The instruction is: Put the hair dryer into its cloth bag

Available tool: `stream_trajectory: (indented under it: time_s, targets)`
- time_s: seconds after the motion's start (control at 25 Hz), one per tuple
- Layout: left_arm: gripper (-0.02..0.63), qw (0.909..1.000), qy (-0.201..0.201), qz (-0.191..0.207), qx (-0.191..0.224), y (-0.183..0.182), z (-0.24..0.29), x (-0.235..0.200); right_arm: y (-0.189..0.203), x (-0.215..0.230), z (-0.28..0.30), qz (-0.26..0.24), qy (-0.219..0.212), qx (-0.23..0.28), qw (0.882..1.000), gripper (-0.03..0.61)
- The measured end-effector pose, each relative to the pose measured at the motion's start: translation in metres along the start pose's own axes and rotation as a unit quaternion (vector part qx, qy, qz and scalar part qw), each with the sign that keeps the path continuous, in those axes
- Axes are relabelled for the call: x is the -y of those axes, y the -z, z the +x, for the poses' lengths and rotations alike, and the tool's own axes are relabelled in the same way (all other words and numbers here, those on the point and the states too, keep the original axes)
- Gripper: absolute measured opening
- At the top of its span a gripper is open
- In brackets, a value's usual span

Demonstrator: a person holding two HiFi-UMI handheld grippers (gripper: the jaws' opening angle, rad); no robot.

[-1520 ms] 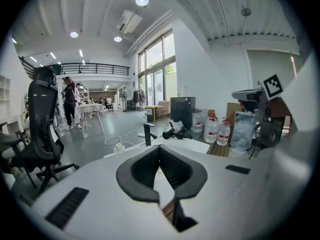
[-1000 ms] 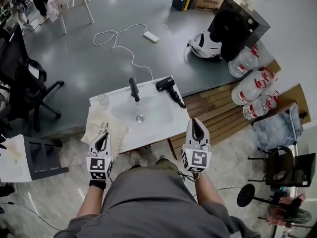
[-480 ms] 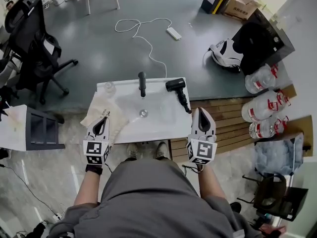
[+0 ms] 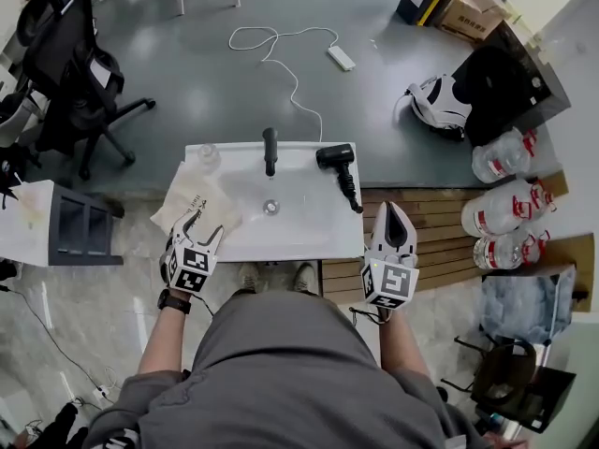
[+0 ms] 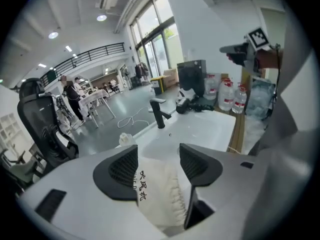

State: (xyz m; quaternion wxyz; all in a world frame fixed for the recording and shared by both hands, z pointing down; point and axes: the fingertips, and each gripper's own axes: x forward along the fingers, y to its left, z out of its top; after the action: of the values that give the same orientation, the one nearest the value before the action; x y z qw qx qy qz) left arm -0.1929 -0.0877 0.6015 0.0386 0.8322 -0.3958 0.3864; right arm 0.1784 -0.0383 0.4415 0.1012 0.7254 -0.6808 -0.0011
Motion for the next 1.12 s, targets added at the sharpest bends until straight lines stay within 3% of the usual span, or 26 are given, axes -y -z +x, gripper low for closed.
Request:
stream_trajectory:
  time_s: [0.12, 0.28, 0.64, 0.96, 1.12]
  targets:
    - [0.265, 0.9986, 0.005, 0.038, -0.037, 0.014, 0.014, 0.010, 0.003, 0.012, 0.000, 0.000, 0.007, -0.002, 1.000, 0.002]
    - [0.264, 0.9952, 0.012, 0.058, -0.078, 0.037, 0.034, 0.017, 0.006, 0.026, 0.000, 0.002, 0.016, -0.005, 1.000, 0.002]
    - [0.264, 0.9772, 0.057, 0.095, -0.181, 0.113, 0.071, 0.037, 0.010, 0.038, 0.005, -0.001, 0.027, -0.015, 1.000, 0.002]
    - [0.264, 0.9598, 0.078, 0.128, -0.238, 0.153, 0.092, 0.044, 0.011, 0.034, 0.014, -0.008, 0.024, -0.022, 0.999, 0.002]
    - [0.229, 0.9583, 0.076, 0.128, -0.244, 0.155, 0.100, 0.039, 0.010, 0.036, 0.019, -0.012, 0.028, -0.024, 0.999, 0.002]
